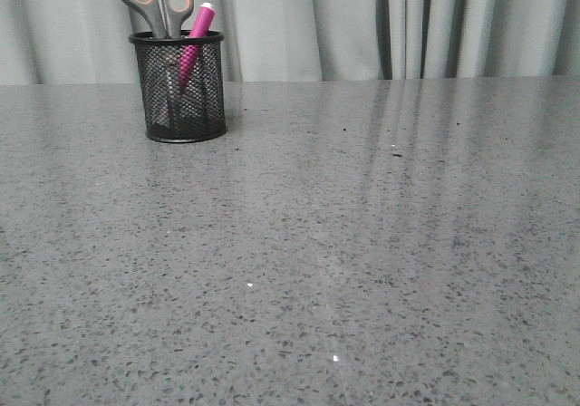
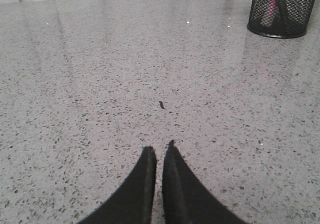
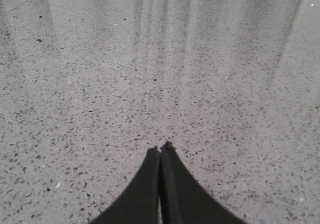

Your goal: Put pen and scissors into bin

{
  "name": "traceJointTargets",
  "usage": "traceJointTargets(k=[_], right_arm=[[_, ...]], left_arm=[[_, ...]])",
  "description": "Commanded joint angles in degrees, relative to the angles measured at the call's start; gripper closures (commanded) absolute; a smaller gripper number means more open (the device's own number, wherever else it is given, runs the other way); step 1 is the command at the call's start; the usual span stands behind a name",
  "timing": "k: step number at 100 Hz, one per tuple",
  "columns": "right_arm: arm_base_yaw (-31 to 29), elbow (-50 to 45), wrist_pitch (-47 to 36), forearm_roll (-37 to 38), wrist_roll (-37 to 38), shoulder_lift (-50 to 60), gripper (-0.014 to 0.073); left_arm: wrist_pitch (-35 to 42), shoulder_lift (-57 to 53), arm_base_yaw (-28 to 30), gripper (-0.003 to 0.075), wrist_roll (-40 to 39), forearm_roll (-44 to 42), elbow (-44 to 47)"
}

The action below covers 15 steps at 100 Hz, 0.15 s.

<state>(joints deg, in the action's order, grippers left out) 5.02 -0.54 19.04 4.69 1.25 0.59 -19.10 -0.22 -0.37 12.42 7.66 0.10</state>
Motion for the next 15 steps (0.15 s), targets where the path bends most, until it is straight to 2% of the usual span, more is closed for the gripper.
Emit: traceJointTargets(k=[1, 15], right_arm=[[-0.3, -0.9, -1.9, 0.1, -0.7, 1.1, 0.0662], [-0.3, -0.9, -1.9, 0.1, -0.7, 1.1, 0.0662]], left_arm=[[3.1, -1.8, 0.2, 0.0711, -0.7, 0.3, 2.5], [3.1, -1.8, 0.2, 0.0711, -0.7, 0.3, 2.5]])
